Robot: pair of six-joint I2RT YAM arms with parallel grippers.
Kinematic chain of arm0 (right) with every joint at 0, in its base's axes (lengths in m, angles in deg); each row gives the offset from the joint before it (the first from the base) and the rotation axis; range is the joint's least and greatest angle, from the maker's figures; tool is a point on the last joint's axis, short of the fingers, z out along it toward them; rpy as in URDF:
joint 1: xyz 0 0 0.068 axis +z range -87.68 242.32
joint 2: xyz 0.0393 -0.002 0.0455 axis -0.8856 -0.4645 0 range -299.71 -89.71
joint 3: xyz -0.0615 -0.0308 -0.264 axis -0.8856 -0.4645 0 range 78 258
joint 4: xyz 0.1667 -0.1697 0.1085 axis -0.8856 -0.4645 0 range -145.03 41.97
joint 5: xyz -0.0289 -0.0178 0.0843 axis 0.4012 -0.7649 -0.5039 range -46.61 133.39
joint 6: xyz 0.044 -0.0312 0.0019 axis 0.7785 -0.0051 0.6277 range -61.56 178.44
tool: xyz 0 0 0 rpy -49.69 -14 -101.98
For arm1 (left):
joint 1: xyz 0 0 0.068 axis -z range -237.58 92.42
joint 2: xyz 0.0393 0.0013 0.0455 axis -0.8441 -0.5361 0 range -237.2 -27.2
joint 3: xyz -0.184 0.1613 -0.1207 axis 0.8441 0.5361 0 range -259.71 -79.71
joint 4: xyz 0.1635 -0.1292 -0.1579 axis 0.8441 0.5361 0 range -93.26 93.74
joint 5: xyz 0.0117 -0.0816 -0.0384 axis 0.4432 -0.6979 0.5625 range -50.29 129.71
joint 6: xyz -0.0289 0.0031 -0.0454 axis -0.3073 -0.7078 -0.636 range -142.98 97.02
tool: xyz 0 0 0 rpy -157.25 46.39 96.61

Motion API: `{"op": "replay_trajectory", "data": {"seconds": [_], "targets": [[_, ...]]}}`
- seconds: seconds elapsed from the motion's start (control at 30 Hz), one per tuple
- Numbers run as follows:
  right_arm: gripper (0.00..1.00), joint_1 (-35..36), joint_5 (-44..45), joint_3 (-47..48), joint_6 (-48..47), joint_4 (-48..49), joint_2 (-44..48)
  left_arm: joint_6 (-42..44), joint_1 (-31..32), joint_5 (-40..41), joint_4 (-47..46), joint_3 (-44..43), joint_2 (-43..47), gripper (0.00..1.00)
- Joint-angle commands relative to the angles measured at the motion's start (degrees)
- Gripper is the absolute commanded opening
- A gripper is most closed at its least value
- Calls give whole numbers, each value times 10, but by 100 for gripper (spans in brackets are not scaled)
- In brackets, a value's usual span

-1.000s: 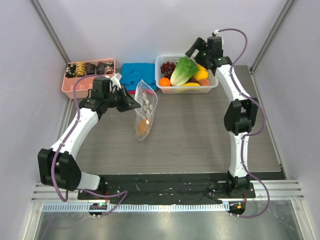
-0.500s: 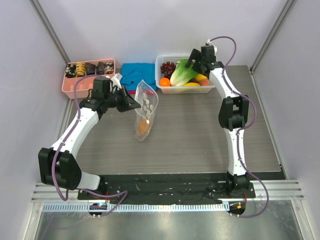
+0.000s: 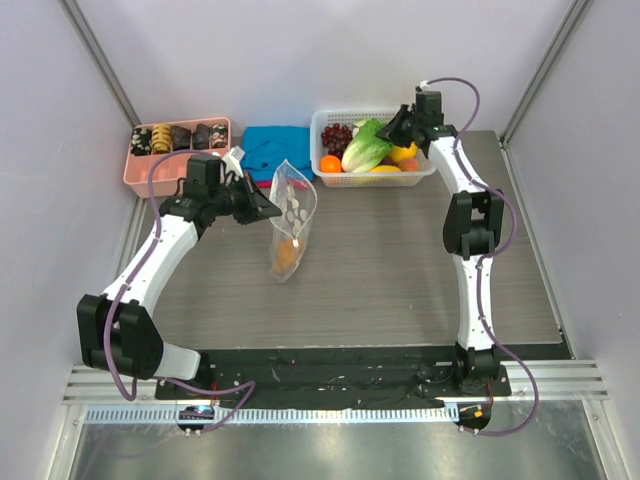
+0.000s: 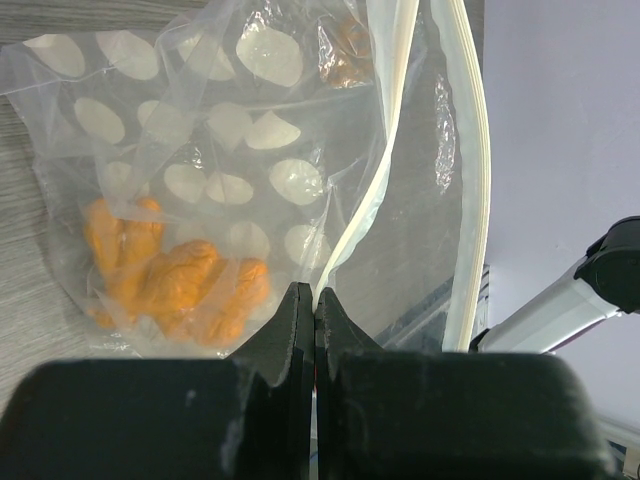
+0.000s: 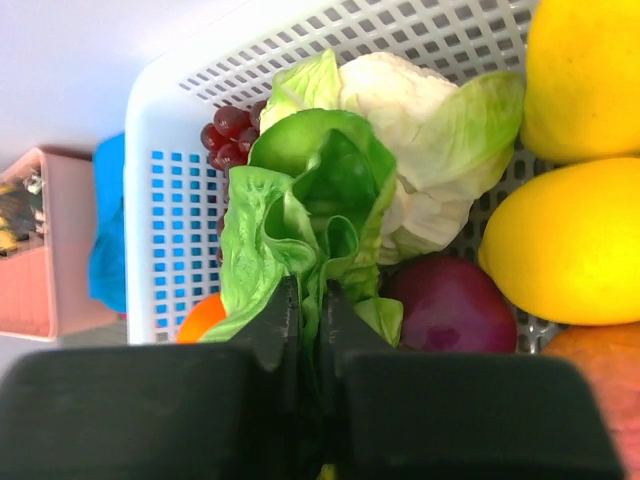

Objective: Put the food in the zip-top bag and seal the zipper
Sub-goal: Pick up the fake vegetable from the bin, then place the fake vegetable in the zipper food storage bag.

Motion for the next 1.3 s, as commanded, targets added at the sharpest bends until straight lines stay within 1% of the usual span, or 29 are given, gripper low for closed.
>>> {"op": "replay_trajectory", "data": {"seconds": [0.0, 0.1, 0.13, 0.23, 0.33, 0.37, 0.4, 0.43, 0.47, 0.53, 0.6, 0.63, 0.67, 0.7, 0.73, 0.77, 0.83, 0.87, 0.97, 1.13, 1.27], "targets": [[1, -22, -60, 0, 31, 35, 45, 1, -5, -11, -6, -26, 1, 0], [1, -34, -84, 2, 33, 64, 85, 5, -5, -5, -1, -31, 4, 0], [1, -35, -91, -2, 31, 86, 98, 9, -5, -3, 2, -32, 5, 0], [1, -35, -120, -33, 30, 137, 155, 17, -5, 0, 9, -39, 8, 0], [1, -30, -143, -68, 23, 167, 222, 27, -5, 12, 26, -45, 9, 0], [1, -27, -151, -99, 13, 176, 241, 30, -5, 14, 32, -48, 9, 0], [1, -18, -154, -119, 7, 195, 288, 33, -5, 12, 35, -50, 9, 0], [1, -15, -156, -141, -1, 203, 311, 36, -5, 5, 42, -50, 9, 0], [1, -7, -157, -184, -11, 210, 334, 41, -4, 0, 47, -53, 9, 0], [1, 21, -156, -221, -54, 216, 407, 53, -5, -7, 74, -64, 1, 0], [1, 45, -149, -274, -98, 215, 455, 74, -4, -6, 94, -71, -2, 0], [1, 74, -143, -291, -109, 216, 501, 78, -5, -8, 101, -77, -2, 0], [1, 90, -135, -328, -117, 231, 521, 83, -4, -20, 110, -78, -2, 0], [1, 111, -117, -345, -135, 240, 540, 85, -4, -26, 111, -77, 0, 0], [1, 145, -105, -361, -141, 243, 571, 85, -4, -32, 111, -73, 7, 0], [1, 166, -96, -387, -147, 246, 583, 84, -5, -33, 107, -71, 9, 0], [1, 195, -69, -404, -147, 243, 599, 77, -4, -32, 103, -69, 14, 0], [1, 222, -64, -416, -143, 241, 607, 77, -4, -33, 102, -69, 14, 0], [1, 257, -42, -446, -129, 243, 616, 72, -4, -44, 101, -74, 17, 0], [1, 284, -15, -502, -123, 260, 612, 65, -4, -63, 91, -71, 24, 0], [1, 298, -8, -509, -131, 276, 588, 62, -4, -73, 87, -66, 26, 0]]}}
